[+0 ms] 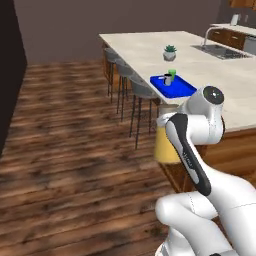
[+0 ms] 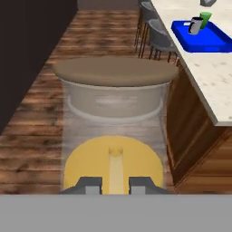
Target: There is a tray on the dining counter. Grab the cup, mug, and pitcher and place them on the tray. The pitcher may be placed next to the tray if it cannot fit the tray.
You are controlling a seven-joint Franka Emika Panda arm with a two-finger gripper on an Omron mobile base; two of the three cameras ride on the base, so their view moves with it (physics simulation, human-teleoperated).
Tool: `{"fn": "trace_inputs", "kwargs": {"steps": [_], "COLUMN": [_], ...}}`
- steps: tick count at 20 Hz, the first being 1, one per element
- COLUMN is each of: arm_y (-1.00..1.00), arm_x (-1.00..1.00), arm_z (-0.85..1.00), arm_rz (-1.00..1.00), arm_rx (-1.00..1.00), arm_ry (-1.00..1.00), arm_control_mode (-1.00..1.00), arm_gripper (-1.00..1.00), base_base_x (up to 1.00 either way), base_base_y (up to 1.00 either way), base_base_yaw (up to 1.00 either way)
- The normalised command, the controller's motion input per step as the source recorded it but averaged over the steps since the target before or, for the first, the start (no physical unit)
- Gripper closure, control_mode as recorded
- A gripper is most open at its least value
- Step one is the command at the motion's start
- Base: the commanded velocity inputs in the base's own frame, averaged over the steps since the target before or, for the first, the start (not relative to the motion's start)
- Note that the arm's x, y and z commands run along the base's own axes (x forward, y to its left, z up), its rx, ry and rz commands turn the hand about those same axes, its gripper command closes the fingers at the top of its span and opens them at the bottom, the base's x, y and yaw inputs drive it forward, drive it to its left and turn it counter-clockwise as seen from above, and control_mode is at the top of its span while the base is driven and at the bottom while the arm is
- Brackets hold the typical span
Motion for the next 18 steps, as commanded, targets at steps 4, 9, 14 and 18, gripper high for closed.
{"fn": "trace_inputs", "kwargs": {"steps": [4,9,14,18], "arm_y": [0.0,0.0,0.0,0.0], "arm_x": [0.0,0.0,0.0,0.0], "arm_z": [0.0,0.0,0.0,0.0], "arm_rz": [0.0,0.0,0.0,0.0], "arm_rx": [0.0,0.0,0.0,0.0], "arm_ry": [0.0,0.0,0.0,0.0], "arm_control_mode": [1.0,1.0,1.0,1.0], "arm_gripper": [1.0,1.0,1.0,1.0], "base_base_x": [0.36,0.43,0.61,0.69], "base_base_y": [0.36,0.43,0.57,0.91], "base_base_yaw": [-0.84,-0.82,-0.73,-0.57]}}
